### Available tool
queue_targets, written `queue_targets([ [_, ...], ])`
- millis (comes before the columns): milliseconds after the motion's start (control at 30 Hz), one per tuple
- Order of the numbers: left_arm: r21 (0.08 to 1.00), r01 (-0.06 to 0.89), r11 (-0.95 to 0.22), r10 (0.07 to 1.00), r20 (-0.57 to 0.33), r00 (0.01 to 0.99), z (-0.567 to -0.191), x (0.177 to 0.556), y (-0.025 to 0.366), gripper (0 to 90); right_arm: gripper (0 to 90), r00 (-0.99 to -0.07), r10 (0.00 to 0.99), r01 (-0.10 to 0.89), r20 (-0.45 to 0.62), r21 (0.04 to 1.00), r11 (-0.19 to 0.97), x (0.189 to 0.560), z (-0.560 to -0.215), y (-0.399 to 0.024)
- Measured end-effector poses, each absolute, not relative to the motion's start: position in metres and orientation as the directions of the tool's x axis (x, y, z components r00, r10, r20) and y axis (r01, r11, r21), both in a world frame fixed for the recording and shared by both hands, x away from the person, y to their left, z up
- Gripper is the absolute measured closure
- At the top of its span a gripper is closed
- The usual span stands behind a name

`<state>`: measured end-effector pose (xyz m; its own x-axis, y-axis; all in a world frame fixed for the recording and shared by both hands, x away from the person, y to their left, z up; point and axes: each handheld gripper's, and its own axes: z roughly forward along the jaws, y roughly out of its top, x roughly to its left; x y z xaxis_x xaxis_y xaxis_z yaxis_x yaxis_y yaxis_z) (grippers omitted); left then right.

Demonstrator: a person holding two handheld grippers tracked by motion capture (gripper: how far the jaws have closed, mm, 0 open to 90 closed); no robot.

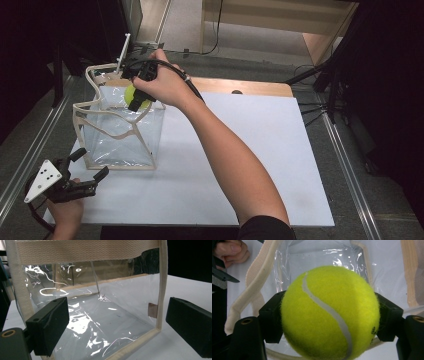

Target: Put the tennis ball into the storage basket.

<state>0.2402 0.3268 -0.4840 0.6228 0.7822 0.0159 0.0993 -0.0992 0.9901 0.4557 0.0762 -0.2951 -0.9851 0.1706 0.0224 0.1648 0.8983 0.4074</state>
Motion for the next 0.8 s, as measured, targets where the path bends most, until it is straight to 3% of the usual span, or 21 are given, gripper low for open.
queue_targets([
  [333, 0.990, 0.100, -0.102, 0.782, 0.017, 0.623, -0.484, 0.240, 0.326, 5.4, 23.1, -0.991, 0.132, 0.127, 0.011, 0.365, 0.922, 0.452, -0.306, 0.076],
  [433, 0.990, 0.100, -0.102, 0.782, 0.018, 0.623, -0.484, 0.240, 0.326, 5.4, 16.9, -0.991, 0.131, 0.126, 0.009, 0.348, 0.929, 0.452, -0.309, 0.077],
  [800, 0.990, 0.101, -0.100, 0.783, 0.016, 0.622, -0.484, 0.240, 0.326, 5.4, 11.1, -0.985, 0.170, 0.152, -0.010, 0.405, 0.902, 0.447, -0.297, 0.067],
])
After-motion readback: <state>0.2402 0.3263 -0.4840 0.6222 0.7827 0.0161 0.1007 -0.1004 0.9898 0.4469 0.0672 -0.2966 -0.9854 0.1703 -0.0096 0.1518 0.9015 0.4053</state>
